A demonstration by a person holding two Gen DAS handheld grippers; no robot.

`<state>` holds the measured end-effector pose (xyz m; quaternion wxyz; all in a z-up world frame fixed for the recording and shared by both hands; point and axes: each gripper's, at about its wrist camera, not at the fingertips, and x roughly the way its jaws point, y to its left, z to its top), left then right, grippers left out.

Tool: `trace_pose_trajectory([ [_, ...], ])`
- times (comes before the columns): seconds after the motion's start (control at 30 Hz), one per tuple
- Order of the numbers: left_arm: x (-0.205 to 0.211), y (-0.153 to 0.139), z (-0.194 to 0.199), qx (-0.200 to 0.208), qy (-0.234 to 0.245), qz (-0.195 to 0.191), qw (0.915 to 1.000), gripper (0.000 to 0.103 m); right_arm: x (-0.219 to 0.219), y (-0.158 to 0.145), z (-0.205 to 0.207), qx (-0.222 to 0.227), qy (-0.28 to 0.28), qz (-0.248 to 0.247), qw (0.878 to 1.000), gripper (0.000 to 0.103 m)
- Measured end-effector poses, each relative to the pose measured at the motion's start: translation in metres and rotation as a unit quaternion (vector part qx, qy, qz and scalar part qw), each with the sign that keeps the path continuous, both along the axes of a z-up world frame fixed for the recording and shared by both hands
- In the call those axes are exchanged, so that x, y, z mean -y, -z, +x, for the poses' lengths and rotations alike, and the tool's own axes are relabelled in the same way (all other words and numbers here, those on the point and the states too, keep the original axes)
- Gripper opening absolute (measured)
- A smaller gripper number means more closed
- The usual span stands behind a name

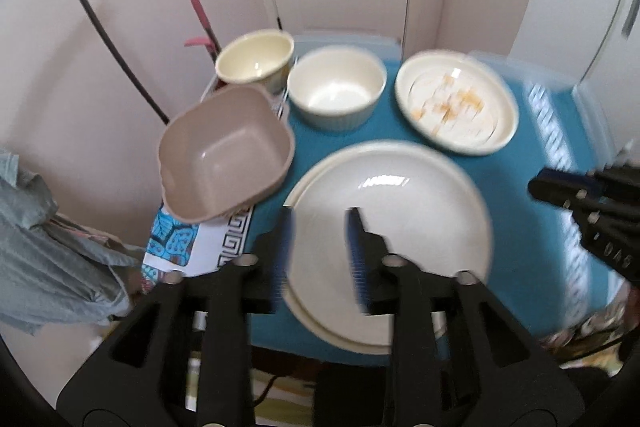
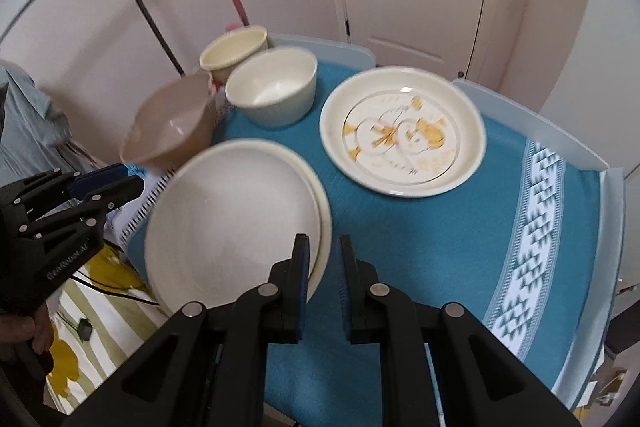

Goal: Organize plates and bowls
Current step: 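Move both grippers to the duck-drawing plate and grasp its rim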

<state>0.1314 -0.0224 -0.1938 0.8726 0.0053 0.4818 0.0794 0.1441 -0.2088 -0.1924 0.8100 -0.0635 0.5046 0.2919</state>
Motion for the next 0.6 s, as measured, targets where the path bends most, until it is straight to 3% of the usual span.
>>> trace_pose_trajectory([
  [0.03,0.003,-0.010,0.000,0.013,-0.003,-0.003,0.9999,0.087,0.007,-0.007,-0.001,0.005,0.003,0.009,1.000,0.013],
  [0.07,0.008,-0.020,-0.001,0.033,-0.006,-0.002,0.9994,0.100,0.013,-0.012,-0.001,0.011,0.006,0.016,1.000,0.017],
  [0.1,0.013,-0.028,-0.004,0.054,-0.004,-0.002,0.9985,0.103,0.021,-0.019,-0.002,0.017,0.009,0.024,1.000,0.037],
  [0.13,0.017,-0.035,-0.004,0.066,0.001,-0.006,0.9978,0.103,0.030,-0.025,-0.002,0.024,0.013,0.035,0.999,0.078],
  [0.17,0.021,-0.040,-0.002,0.069,0.005,-0.010,0.9975,0.103,0.038,-0.031,-0.003,0.034,0.017,0.047,0.998,0.098],
  [0.2,0.026,-0.045,0.000,0.070,0.008,-0.012,0.9974,0.103,0.046,-0.036,-0.002,0.044,0.020,0.058,0.997,0.103],
  [0.3,0.036,-0.054,0.009,0.078,0.007,-0.033,0.9964,0.103,0.067,-0.049,0.005,0.061,0.028,0.068,0.995,0.103],
  [0.43,0.044,-0.055,0.024,0.080,0.007,-0.076,0.9938,0.103,0.087,-0.066,0.024,0.079,0.020,0.049,0.995,0.103],
  [0.6,0.049,-0.041,0.056,0.044,-0.012,-0.127,0.9909,0.103,0.101,-0.080,0.066,0.070,0.018,0.055,0.996,0.103],
])
